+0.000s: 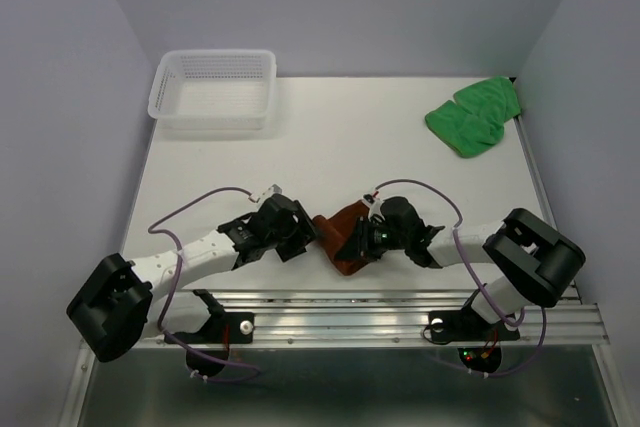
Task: Roll the towels
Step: Roll the towel
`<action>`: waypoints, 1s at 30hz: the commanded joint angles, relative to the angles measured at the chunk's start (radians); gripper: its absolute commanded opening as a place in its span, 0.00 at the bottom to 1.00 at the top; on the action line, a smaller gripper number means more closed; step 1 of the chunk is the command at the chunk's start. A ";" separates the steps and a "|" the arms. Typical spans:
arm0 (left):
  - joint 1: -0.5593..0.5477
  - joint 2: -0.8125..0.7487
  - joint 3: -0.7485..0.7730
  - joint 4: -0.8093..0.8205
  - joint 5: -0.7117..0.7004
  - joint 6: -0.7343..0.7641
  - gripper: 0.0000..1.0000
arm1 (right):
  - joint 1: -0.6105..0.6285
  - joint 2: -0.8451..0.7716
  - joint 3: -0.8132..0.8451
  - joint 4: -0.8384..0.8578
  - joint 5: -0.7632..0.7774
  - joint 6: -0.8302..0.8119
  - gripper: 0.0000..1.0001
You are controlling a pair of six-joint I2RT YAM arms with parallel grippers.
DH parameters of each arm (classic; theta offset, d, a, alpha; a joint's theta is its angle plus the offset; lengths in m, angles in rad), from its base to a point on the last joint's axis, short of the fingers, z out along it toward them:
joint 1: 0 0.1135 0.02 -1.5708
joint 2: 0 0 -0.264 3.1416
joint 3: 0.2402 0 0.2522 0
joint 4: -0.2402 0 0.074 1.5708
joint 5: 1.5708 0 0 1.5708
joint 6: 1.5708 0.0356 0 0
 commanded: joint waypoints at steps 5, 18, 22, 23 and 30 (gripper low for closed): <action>-0.022 0.096 0.017 0.123 0.003 -0.003 0.71 | -0.009 0.038 -0.018 0.170 -0.058 0.063 0.04; -0.027 0.215 0.031 0.252 -0.066 -0.029 0.36 | -0.018 0.080 -0.012 0.174 -0.093 0.027 0.04; -0.028 0.251 0.046 0.214 -0.081 -0.035 0.03 | -0.018 0.080 0.011 0.124 -0.118 -0.026 0.09; -0.030 0.254 0.052 0.195 -0.089 -0.036 0.00 | -0.018 0.073 0.023 0.092 -0.111 -0.045 0.12; -0.048 0.220 0.095 0.051 -0.132 -0.038 0.00 | -0.018 -0.106 0.157 -0.388 0.105 -0.301 0.56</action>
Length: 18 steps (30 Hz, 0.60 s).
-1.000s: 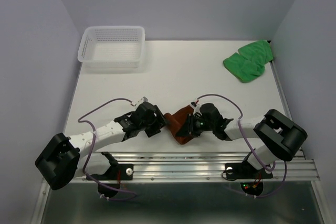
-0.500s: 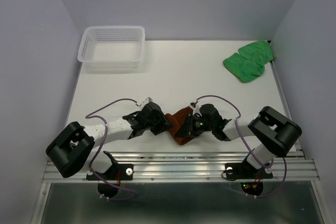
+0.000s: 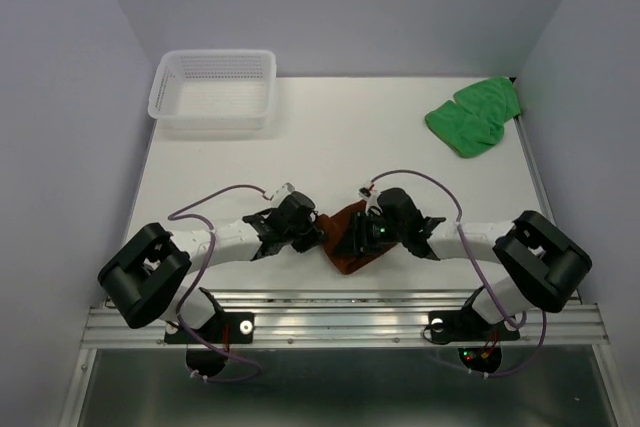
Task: Roll the towels
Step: Roll the towel
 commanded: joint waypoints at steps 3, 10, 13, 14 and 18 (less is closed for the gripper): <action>-0.020 -0.045 0.061 -0.184 -0.101 -0.006 0.00 | 0.003 -0.185 0.137 -0.340 0.138 -0.253 0.67; -0.043 -0.076 0.098 -0.271 -0.127 -0.010 0.00 | 0.144 -0.284 0.232 -0.501 0.313 -0.424 0.74; -0.052 -0.075 0.121 -0.308 -0.136 -0.016 0.00 | 0.253 -0.291 0.252 -0.491 0.402 -0.467 0.73; -0.058 -0.074 0.128 -0.316 -0.138 -0.021 0.00 | 0.285 -0.287 0.253 -0.485 0.408 -0.476 0.74; -0.070 -0.075 0.142 -0.346 -0.141 -0.045 0.00 | 0.340 -0.259 0.262 -0.442 0.408 -0.487 0.73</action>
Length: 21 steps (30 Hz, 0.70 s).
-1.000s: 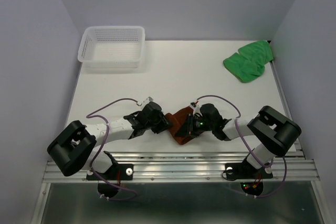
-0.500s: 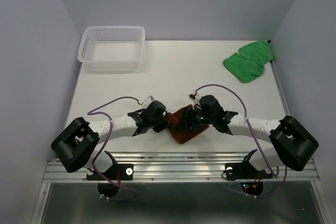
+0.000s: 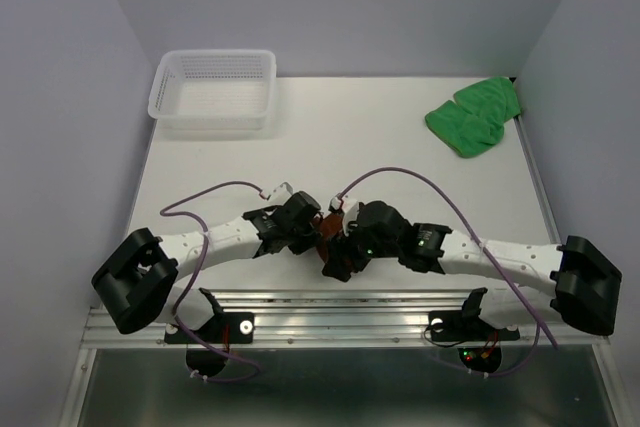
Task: Roll the towels
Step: Roll the towel
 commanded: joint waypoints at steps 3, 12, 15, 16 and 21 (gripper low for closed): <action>-0.024 -0.026 0.048 -0.092 -0.035 -0.037 0.00 | 0.080 0.058 0.060 0.027 0.090 -0.064 0.72; -0.037 -0.040 0.047 -0.096 -0.023 -0.049 0.00 | 0.100 0.158 0.037 0.029 0.211 -0.037 0.70; -0.038 -0.041 0.044 -0.101 -0.020 -0.055 0.00 | 0.100 0.182 0.026 0.033 0.236 -0.027 0.70; -0.038 -0.041 0.044 -0.099 -0.019 -0.057 0.00 | 0.109 0.188 0.019 0.039 0.220 -0.029 0.69; -0.040 -0.046 0.048 -0.098 -0.011 -0.064 0.00 | 0.130 0.239 -0.003 0.061 0.216 -0.015 0.68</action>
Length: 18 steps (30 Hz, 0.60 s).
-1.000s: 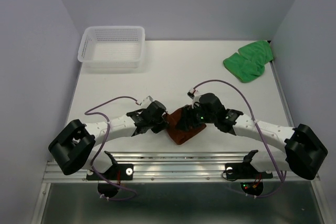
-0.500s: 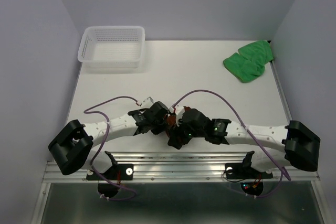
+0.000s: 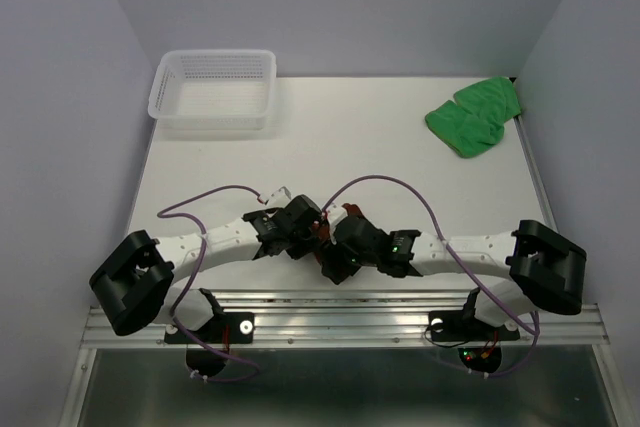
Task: Roll the towels
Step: Roll the towel
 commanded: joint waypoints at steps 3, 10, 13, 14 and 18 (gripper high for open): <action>-0.011 -0.042 0.033 -0.006 -0.003 -0.020 0.00 | 0.053 0.064 -0.031 0.036 0.032 0.022 0.67; -0.009 -0.108 0.012 -0.024 -0.004 -0.040 0.29 | 0.096 0.171 -0.011 -0.041 0.220 0.085 0.54; -0.009 -0.134 0.006 -0.041 -0.012 -0.042 0.39 | 0.096 0.187 -0.023 -0.016 0.237 0.102 0.30; -0.009 -0.148 0.004 -0.049 -0.023 -0.045 0.45 | 0.096 0.182 -0.023 -0.019 0.242 0.123 0.25; -0.009 -0.183 0.001 -0.072 -0.041 -0.045 0.55 | 0.096 0.132 -0.045 0.034 0.179 0.134 0.09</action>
